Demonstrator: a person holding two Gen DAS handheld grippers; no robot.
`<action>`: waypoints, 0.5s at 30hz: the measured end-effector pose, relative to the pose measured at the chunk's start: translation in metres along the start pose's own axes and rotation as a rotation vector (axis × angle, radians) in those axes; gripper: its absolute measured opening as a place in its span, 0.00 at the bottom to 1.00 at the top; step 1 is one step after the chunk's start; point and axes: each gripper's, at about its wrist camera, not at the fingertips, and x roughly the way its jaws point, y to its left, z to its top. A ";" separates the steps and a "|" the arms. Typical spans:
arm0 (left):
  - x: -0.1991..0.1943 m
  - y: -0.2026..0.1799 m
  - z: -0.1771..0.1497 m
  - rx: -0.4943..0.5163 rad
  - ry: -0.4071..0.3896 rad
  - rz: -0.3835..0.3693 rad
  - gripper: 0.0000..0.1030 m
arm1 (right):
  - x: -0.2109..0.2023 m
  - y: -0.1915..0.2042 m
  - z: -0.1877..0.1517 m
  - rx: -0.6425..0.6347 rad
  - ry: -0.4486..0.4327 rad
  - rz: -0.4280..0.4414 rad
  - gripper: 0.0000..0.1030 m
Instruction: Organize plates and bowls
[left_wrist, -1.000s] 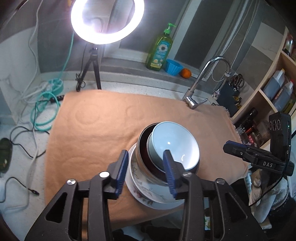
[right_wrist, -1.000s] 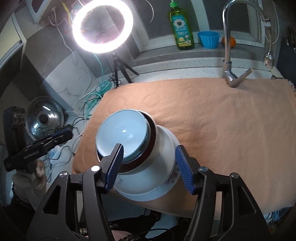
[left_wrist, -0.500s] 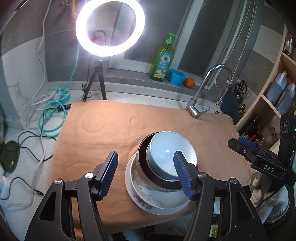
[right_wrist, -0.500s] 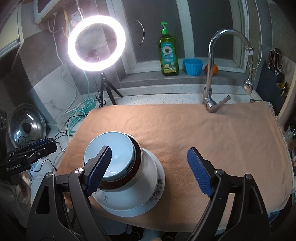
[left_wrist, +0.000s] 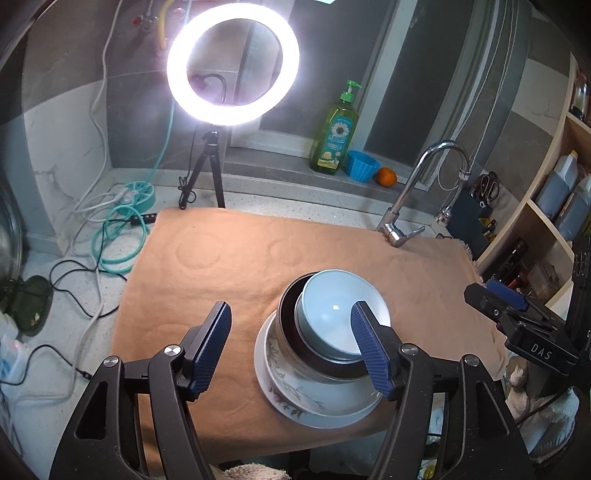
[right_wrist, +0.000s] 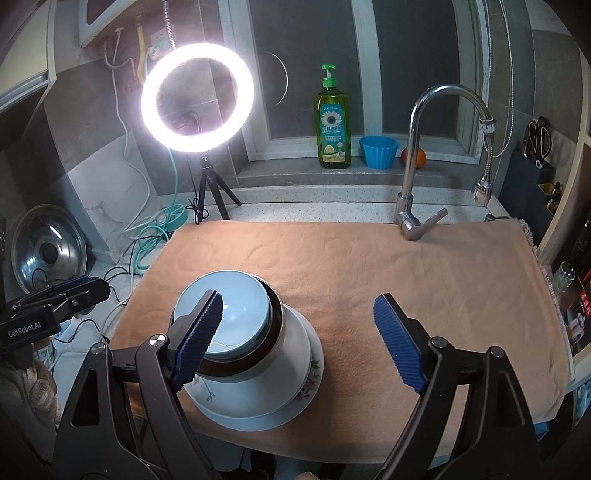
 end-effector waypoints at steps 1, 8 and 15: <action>0.000 -0.001 0.000 0.002 0.000 0.000 0.65 | -0.001 0.001 0.000 -0.004 -0.003 -0.002 0.84; -0.002 -0.002 -0.001 -0.001 -0.001 0.001 0.65 | -0.002 0.006 0.000 -0.017 -0.004 0.003 0.84; -0.003 -0.002 0.000 -0.002 0.000 0.001 0.65 | -0.003 0.007 0.000 -0.019 -0.005 0.012 0.84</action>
